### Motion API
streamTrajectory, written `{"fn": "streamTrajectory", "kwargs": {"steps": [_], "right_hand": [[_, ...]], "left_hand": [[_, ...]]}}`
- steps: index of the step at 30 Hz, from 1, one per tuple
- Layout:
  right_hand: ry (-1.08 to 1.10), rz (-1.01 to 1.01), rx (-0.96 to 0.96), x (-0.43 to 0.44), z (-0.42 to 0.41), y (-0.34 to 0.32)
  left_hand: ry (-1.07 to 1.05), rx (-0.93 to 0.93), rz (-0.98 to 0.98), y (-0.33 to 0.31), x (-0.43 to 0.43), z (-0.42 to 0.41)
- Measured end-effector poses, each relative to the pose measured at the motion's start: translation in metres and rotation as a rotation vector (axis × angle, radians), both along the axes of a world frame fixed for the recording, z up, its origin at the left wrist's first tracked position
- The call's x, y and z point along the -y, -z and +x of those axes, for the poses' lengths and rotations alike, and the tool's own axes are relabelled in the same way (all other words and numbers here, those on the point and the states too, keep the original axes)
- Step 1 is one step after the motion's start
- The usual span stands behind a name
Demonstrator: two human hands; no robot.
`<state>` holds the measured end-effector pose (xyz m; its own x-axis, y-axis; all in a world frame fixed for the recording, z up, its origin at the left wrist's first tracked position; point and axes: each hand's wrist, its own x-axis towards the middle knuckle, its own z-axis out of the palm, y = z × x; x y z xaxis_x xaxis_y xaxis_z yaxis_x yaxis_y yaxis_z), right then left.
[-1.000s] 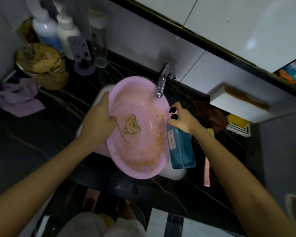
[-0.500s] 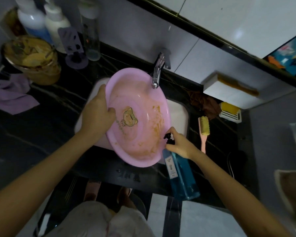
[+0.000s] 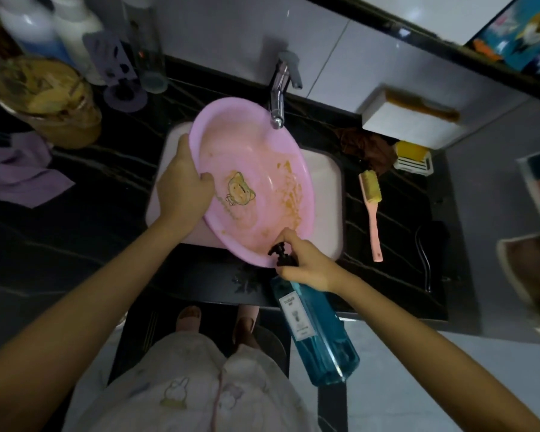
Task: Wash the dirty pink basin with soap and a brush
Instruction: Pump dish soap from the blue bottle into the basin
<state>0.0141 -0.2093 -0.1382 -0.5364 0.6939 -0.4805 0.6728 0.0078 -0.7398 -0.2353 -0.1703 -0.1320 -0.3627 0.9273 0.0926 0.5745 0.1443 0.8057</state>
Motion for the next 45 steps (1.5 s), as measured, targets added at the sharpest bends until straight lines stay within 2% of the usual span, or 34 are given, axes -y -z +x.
{"fn": "streamTrajectory", "kwargs": {"steps": [5,10,14,16,20,21,24,27,31,35,38,43,45], "right_hand": [[0.064,0.073,-0.091,0.0,-0.01,-0.014],[0.173,0.183,0.039,-0.009,0.018,-0.018],[0.316,0.247,0.085,-0.007,0.04,-0.017],[0.355,0.274,0.1,-0.007,0.048,-0.016],[0.378,0.303,0.11,-0.007,0.052,-0.015],[0.379,0.306,0.107,-0.006,0.052,-0.016],[0.397,0.304,0.092,-0.006,0.05,-0.016],[0.41,0.316,0.08,-0.005,0.051,-0.016],[0.415,0.352,0.107,-0.006,0.054,-0.029],[0.462,0.39,0.073,-0.004,0.065,-0.05],[0.495,0.438,0.055,-0.004,0.075,-0.063],[0.535,0.553,0.029,-0.008,0.089,-0.086],[0.545,0.589,0.03,-0.012,0.093,-0.095]], "left_hand": [[0.032,-0.013,-0.017,0.004,0.002,-0.004],[0.076,-0.027,-0.117,0.012,0.002,-0.011],[0.146,-0.048,-0.328,0.026,0.01,-0.018],[0.23,-0.03,-0.374,0.039,0.018,-0.025],[0.375,-0.303,-0.443,0.059,0.038,-0.034],[0.399,-0.398,-0.405,0.062,0.045,-0.035],[0.562,-0.636,-0.091,0.071,0.054,-0.033],[0.721,-0.657,0.144,0.075,0.051,-0.023],[0.839,-0.696,0.334,0.067,0.048,-0.007],[0.688,-0.569,0.432,0.041,0.038,-0.004],[0.541,-0.379,0.414,0.009,0.025,0.003],[0.39,-0.204,0.431,-0.039,-0.001,0.015],[0.3,-0.044,0.398,-0.051,-0.01,0.014]]}}
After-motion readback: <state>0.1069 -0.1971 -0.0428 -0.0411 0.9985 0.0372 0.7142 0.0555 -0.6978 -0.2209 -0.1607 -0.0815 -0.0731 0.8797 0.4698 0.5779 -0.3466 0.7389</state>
